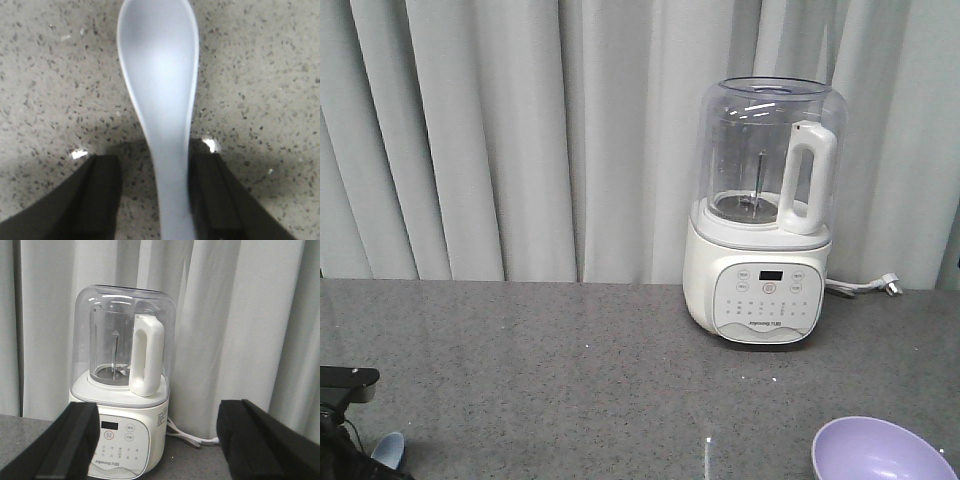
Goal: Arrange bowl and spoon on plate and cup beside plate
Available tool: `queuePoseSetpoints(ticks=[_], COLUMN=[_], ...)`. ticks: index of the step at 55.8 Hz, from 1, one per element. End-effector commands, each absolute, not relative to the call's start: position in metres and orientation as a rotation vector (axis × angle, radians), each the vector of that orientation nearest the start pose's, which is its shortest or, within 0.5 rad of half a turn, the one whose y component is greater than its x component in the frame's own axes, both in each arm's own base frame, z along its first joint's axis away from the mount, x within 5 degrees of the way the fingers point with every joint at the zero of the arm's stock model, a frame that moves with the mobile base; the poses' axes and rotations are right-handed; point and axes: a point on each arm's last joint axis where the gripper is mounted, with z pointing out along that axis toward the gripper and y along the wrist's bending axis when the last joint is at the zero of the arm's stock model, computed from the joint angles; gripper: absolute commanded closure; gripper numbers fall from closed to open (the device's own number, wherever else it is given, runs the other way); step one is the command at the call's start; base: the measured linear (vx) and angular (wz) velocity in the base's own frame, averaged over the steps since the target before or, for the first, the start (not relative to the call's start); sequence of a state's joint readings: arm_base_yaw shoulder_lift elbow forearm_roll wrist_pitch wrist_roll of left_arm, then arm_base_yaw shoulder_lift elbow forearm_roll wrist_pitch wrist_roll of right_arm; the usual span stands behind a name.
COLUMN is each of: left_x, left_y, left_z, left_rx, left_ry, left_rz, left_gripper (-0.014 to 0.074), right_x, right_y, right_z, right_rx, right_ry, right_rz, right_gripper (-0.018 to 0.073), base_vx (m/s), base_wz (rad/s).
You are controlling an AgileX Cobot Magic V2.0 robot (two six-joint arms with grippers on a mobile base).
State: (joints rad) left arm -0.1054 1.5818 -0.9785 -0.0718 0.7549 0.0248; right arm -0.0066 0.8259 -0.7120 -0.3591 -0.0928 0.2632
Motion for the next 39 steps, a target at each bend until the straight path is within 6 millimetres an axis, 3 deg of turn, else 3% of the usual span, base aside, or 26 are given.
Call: queuePoseSetpoints(ticks=[1,10,24,33,39], left_x=[0.299,0.303,0.3,0.28,0.266], left_y=[-0.038,-0.039,-0.047,-0.049,-0.048], left_z=[0.224,0.232,0.284,0.33,0.349], left_rx=[0.098,0.097,0.076,0.086,0.087], left_ry=[2.79,2.772,2.553,2.327,2.252], left_rz=[-0.122,-0.128,-0.244,-0.293,-0.302], left_gripper=[0.0293,0.0605,0.0604,0.0603,0.0603], right_x=[0.176,0.177,0.183,0.207,0.228], right_y=[0.004,0.001,-0.006,-0.008,-0.009], right_z=[0.396,0.389,0.352,0.325,0.319], right_rx=[-0.108,-0.068,0.134,0.193,0.213], right_ry=[1.405,1.487,1.896,2.189,2.303], right_rz=[-0.043,-0.043,0.008,-0.015,-0.029], right_gripper=[0.0023,0.0023,0.0036,0.0038,0.0038], base_vx=[0.0,0.0,0.0,0.0,0.0], base_wz=[0.0,0.0,0.0,0.0,0.0])
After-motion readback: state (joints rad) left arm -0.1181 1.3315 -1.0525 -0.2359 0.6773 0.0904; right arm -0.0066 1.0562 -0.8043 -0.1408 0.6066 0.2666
